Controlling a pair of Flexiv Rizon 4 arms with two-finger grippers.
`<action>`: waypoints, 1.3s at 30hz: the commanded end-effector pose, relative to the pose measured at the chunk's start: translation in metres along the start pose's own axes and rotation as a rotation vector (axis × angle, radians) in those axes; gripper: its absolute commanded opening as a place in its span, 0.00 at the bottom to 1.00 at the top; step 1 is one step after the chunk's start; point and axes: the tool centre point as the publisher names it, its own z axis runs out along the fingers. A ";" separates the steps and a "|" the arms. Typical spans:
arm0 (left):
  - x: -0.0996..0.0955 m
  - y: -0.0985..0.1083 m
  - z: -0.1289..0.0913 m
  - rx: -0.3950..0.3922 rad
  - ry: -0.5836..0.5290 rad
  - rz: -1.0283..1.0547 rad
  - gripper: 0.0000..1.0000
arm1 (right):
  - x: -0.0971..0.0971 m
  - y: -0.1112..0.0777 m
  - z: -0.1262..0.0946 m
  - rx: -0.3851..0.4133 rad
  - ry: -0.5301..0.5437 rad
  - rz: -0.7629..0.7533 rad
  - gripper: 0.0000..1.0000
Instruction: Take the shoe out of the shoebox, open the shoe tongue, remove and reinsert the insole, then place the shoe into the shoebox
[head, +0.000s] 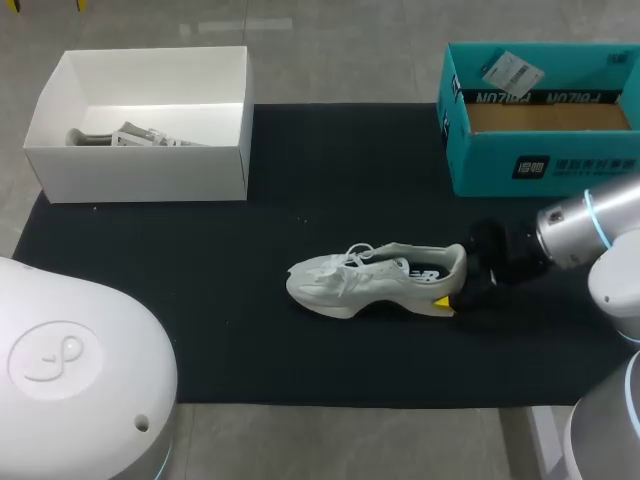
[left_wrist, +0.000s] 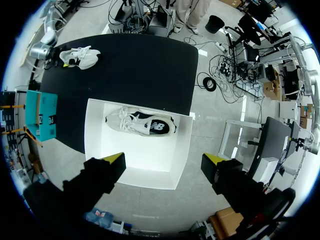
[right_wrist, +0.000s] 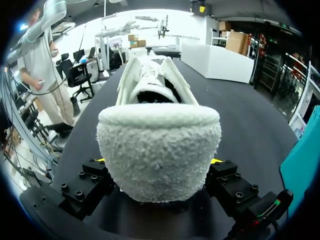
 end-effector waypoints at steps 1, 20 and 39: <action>0.000 0.000 0.000 -0.001 0.001 0.001 1.00 | -0.002 0.000 0.004 0.003 -0.001 0.001 0.00; -0.002 -0.003 -0.001 0.012 -0.009 -0.052 1.00 | -0.002 0.000 0.004 0.003 -0.001 0.001 0.00; -0.021 -0.066 -0.009 0.152 -0.102 -1.067 1.00 | -0.002 0.000 0.004 0.003 -0.001 0.001 0.00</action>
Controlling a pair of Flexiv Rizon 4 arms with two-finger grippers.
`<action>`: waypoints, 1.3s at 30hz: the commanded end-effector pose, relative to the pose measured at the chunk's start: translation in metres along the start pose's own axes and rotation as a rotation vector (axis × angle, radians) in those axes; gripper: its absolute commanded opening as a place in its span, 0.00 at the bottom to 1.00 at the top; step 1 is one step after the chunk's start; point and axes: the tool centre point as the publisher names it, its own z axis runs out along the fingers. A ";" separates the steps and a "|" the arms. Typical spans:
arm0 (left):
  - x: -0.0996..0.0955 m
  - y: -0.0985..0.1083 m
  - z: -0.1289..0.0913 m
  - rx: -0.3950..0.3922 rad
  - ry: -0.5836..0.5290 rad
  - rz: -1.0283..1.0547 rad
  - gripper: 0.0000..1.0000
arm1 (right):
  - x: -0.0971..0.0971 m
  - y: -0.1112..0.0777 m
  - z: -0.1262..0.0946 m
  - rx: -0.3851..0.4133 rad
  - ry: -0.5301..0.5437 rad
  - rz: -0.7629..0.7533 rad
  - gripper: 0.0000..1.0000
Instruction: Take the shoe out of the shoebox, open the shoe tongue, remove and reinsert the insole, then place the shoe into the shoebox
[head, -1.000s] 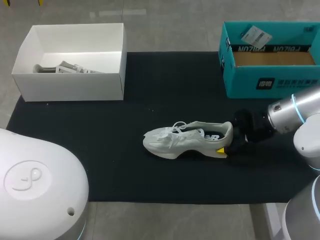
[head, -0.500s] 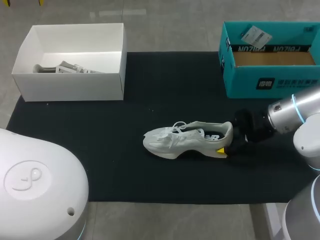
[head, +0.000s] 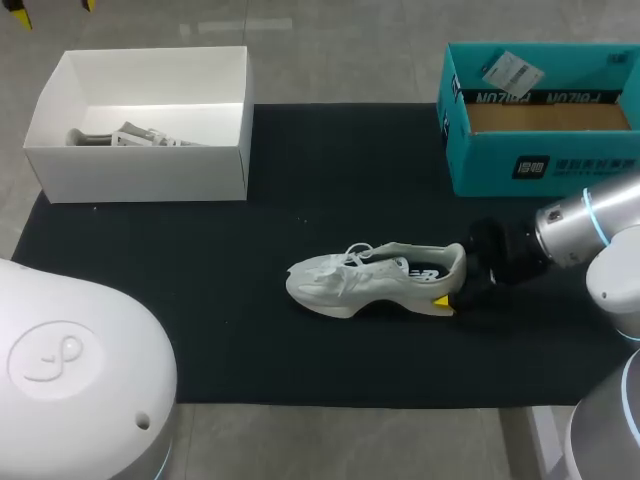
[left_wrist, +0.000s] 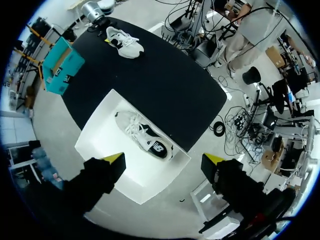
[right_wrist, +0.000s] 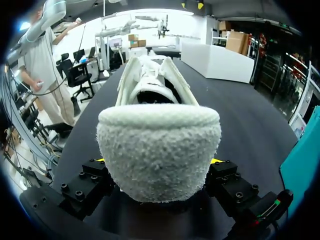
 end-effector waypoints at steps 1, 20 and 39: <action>0.004 -0.011 0.005 0.027 -0.094 -0.495 1.00 | -0.001 0.000 0.004 0.002 -0.003 0.001 0.00; -0.022 -0.035 0.012 -0.015 -0.003 -0.860 1.00 | -0.001 0.000 0.004 0.002 -0.003 0.001 0.00; -0.051 -0.132 0.066 -0.204 -0.382 -1.348 1.00 | -0.001 0.000 0.004 0.002 -0.003 0.001 0.00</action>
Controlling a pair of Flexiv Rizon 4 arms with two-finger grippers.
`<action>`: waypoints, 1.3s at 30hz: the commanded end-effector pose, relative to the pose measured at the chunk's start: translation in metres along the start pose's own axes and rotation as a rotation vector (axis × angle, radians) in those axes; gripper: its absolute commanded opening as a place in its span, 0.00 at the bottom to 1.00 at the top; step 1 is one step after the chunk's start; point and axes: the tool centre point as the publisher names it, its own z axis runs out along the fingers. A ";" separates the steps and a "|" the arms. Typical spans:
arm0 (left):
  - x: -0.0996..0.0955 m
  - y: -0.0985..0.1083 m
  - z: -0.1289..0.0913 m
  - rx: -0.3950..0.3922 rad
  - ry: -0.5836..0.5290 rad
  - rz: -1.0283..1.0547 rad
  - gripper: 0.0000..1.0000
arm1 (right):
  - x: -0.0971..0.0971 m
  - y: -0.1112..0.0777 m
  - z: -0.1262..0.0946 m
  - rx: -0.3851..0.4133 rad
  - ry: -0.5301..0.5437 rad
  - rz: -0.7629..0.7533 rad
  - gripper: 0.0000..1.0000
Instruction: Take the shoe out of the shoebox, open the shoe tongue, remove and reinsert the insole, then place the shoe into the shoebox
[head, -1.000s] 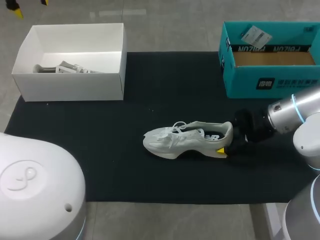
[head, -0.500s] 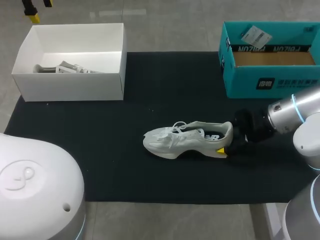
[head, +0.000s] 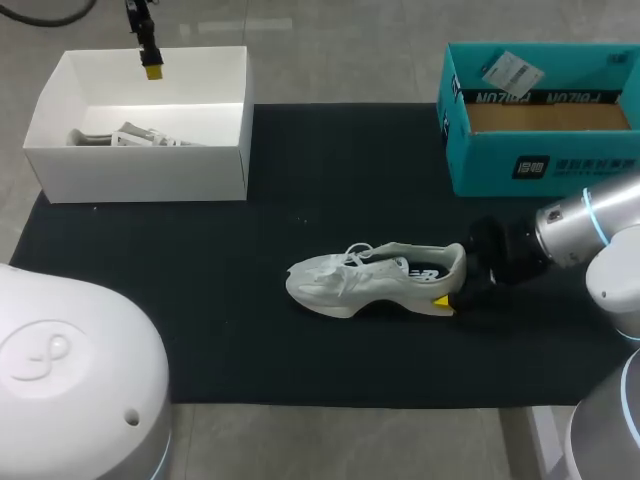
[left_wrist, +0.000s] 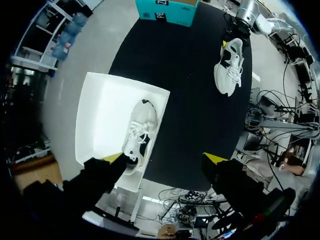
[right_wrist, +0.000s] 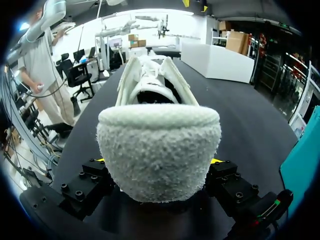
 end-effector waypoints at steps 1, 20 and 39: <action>0.022 0.005 0.007 0.054 -0.270 -0.199 1.00 | -0.001 0.000 0.004 0.002 -0.003 0.000 0.00; 0.026 0.004 0.011 0.068 -0.257 -0.295 1.00 | -0.001 0.000 0.004 0.002 -0.003 0.000 0.00; 0.124 -0.023 0.022 0.195 -0.179 -1.051 1.00 | -0.001 0.000 0.004 0.002 -0.003 0.000 0.00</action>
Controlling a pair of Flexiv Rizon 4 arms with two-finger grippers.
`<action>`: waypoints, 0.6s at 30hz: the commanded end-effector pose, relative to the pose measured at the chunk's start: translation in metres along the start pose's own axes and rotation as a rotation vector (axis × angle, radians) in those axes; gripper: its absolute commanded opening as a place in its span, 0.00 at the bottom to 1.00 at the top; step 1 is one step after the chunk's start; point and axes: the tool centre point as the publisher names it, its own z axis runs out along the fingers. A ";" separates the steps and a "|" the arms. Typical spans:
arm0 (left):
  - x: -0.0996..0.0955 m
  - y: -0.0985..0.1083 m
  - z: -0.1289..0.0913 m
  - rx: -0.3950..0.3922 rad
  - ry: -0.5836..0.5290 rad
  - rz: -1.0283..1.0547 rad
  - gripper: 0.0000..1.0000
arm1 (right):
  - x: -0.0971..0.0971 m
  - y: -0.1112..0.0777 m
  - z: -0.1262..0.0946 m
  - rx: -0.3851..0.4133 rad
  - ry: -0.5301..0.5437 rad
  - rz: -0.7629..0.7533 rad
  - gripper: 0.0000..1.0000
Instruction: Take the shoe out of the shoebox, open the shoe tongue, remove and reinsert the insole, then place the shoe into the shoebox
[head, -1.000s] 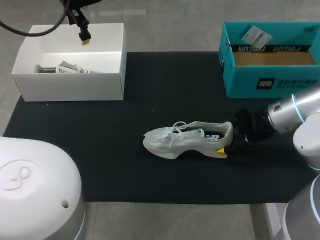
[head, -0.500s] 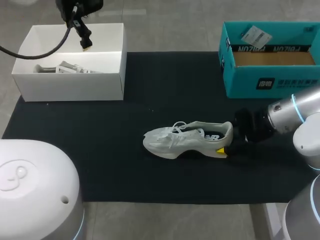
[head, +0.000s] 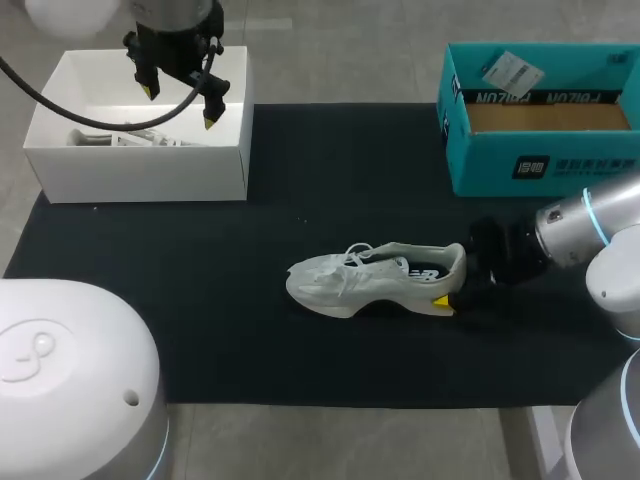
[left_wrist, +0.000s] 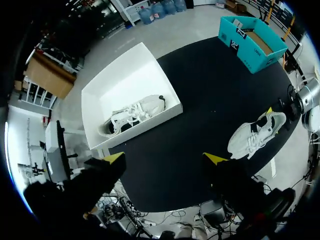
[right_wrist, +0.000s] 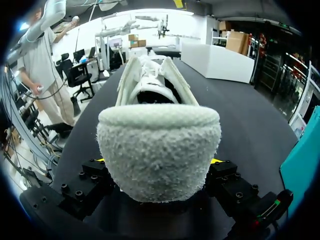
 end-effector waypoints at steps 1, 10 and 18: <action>0.022 0.015 -0.005 0.021 0.032 -0.280 1.00 | -0.001 0.000 0.004 0.003 -0.003 0.000 0.00; 0.109 0.006 0.012 -0.016 0.096 -0.174 1.00 | -0.001 0.000 0.004 0.003 -0.003 0.000 0.00; 0.171 0.001 0.024 -0.034 0.099 -0.102 1.00 | -0.001 0.000 0.004 0.003 -0.003 0.000 0.00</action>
